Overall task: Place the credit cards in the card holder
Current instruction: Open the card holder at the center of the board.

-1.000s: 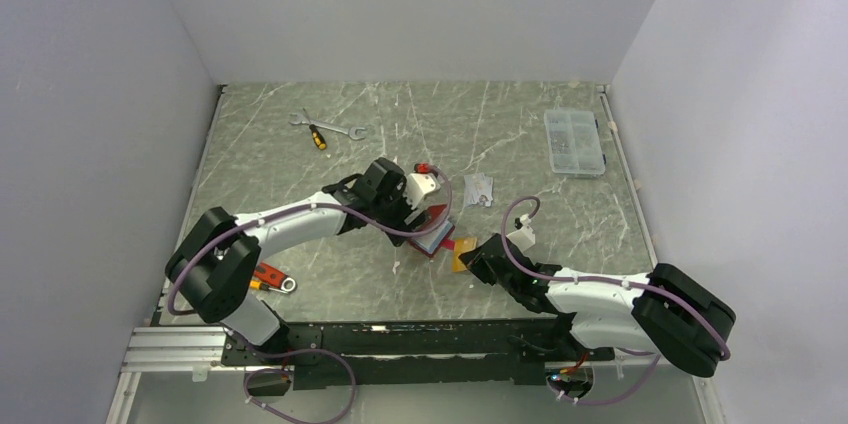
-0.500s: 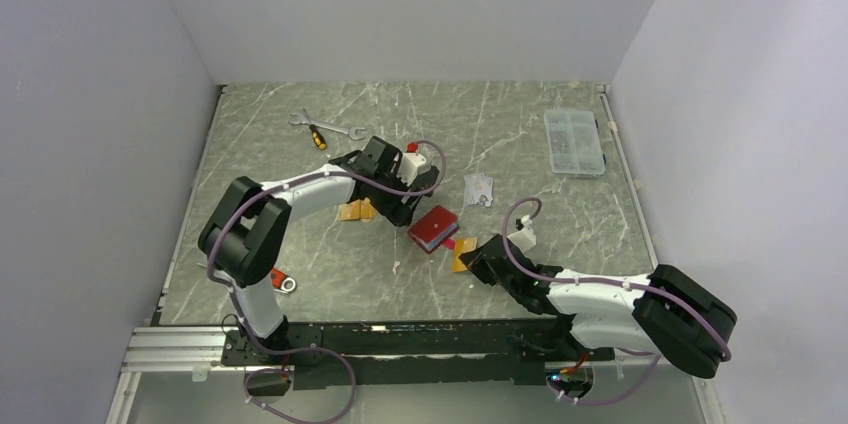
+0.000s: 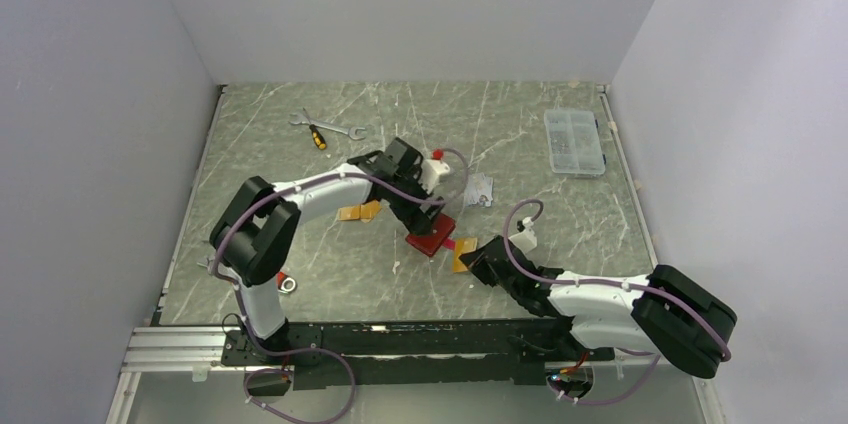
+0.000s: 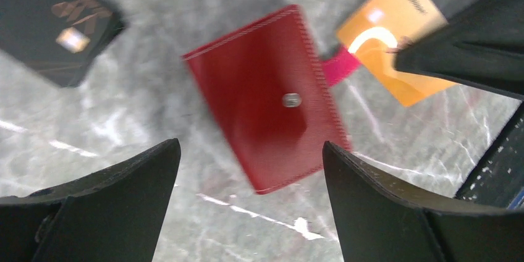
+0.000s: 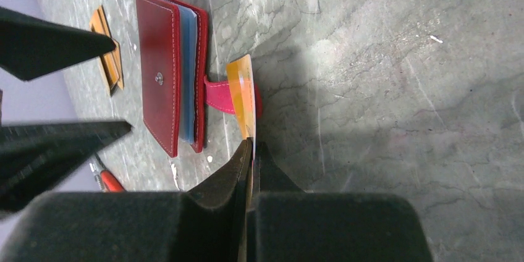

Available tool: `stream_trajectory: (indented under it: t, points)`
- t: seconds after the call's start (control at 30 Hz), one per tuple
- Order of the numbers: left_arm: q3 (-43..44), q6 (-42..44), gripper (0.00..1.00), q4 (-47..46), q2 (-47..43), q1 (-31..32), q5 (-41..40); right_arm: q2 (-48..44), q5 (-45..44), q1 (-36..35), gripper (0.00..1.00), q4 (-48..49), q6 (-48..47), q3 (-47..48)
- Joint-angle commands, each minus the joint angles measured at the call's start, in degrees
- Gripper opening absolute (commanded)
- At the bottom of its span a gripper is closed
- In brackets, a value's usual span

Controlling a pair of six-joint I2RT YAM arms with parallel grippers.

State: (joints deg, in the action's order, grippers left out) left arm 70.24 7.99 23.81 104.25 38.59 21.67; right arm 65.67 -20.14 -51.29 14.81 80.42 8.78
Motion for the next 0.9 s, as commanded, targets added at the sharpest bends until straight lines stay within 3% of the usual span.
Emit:
stream_trajectory:
  t: [0.0,0.07,0.2,0.5,0.87]
  points:
    - [-1.0,2.5,0.93,0.0,-3.6,8.1,-6.2,2.9,2.3,0.0,0.00,-13.3,-1.8,-5.0]
    - [-1.1,2.0,0.99,-0.8,-2.5,10.6,-9.4,2.7,2.4,-0.1,0.00,-13.2,-1.8,-5.0]
    - [0.3,2.6,0.99,-1.0,0.0,13.8,-12.9,1.5,2.1,0.0,0.00,-13.8,-1.8,-5.1]
    - [0.0,7.1,0.99,-4.8,1.0,14.7,-25.8,-1.3,1.9,0.0,0.00,-14.2,-0.7,-7.2]
    - [-0.7,9.5,1.00,-5.2,-2.5,15.2,-29.0,2.6,2.5,0.0,0.00,-11.5,-0.6,-6.8]
